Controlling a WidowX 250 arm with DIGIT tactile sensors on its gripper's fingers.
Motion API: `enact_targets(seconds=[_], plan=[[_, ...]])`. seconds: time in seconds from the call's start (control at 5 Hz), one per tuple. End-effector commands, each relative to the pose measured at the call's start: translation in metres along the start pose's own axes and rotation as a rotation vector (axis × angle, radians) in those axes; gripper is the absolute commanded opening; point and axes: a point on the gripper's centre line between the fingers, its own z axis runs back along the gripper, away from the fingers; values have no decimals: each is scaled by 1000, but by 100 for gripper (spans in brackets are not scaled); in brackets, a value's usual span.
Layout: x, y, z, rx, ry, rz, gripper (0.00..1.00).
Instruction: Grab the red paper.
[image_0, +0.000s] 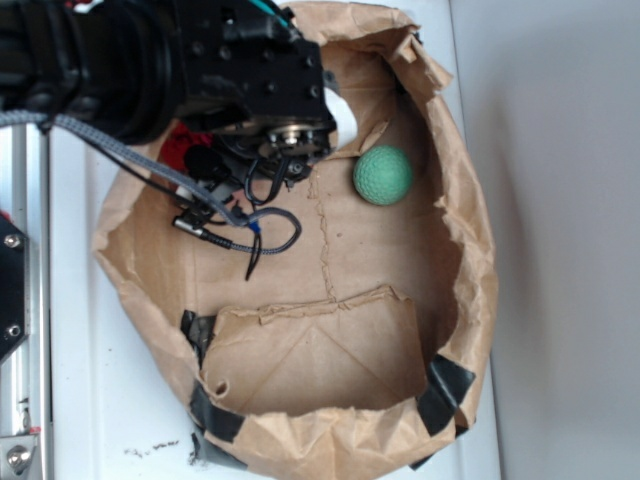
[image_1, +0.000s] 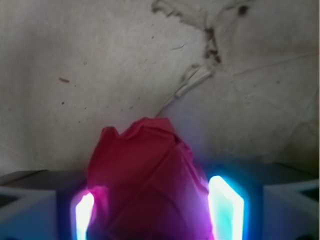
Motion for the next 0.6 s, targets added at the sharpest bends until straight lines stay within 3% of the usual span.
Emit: enact_targets(seconds=[0.0, 0.2, 0.4], plan=[[-12, -3, 84, -35, -242, 51, 0], [-3, -25, 122, -55, -305, 50, 0], [5, -41, 129, -22, -302, 74, 0]])
